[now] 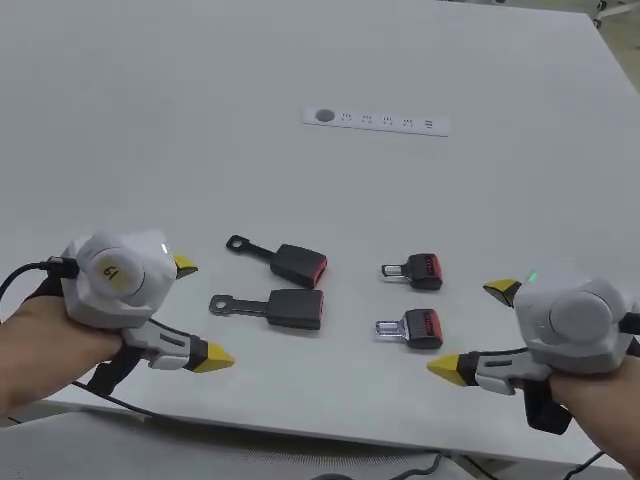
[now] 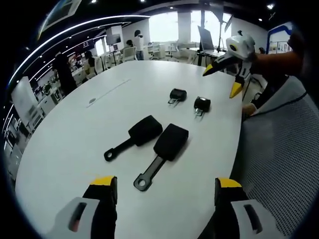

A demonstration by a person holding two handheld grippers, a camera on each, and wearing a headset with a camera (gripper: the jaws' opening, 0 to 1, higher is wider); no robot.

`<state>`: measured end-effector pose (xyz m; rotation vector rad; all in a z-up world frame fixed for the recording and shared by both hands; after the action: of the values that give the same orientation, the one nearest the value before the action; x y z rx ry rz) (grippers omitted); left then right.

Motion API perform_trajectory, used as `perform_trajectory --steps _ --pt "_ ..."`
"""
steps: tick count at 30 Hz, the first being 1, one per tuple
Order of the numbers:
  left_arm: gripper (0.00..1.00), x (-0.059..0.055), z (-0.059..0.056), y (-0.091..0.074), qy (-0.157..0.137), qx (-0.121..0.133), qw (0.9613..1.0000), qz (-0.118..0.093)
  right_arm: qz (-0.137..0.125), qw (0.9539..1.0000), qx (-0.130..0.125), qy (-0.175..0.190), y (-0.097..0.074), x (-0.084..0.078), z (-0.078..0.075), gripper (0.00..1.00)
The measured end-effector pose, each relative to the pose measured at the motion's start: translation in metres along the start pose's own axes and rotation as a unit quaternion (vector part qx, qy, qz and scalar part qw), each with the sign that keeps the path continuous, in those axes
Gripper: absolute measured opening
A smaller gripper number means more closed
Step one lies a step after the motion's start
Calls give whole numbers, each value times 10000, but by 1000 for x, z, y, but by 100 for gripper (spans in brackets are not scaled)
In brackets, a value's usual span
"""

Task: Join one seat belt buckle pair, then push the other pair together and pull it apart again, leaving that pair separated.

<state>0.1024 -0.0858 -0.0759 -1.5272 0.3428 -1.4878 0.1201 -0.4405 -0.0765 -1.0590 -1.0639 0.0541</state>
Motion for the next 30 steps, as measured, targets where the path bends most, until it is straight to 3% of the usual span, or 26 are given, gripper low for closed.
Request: perform_trajectory --steps 9,11,17,20,24,30 --pt "76 6 -2 4 112 -125 9997 -181 -37 9998 114 -169 4 2 1 71" --pt "75 5 -1 5 80 -159 9996 -220 -67 9995 2 -317 5 3 -2 74" --pt "73 10 2 10 331 -251 9991 -122 -54 9989 130 -444 11 5 -7 66" --pt "66 12 4 11 533 -316 9980 -121 -71 9987 168 -483 12 6 -8 63" --pt "64 22 7 22 681 -451 9966 -132 -10 9987 303 -412 15 5 -9 58" --pt "62 30 9 40 898 -558 9944 55 120 9973 383 -612 23 4 -10 56"
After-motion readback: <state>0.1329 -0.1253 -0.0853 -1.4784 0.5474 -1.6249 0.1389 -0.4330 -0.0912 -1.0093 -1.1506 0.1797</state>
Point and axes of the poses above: the centre of the closed fingertips' face, and the gripper's own axes: y roughly forward along the fingers, z roughly to its left, x roughly out of its top, the point moved 8 cm from there along -y, roughly backward along the fingers, and after that the axes turned 13 degrees about y, right-handed, at the moved point
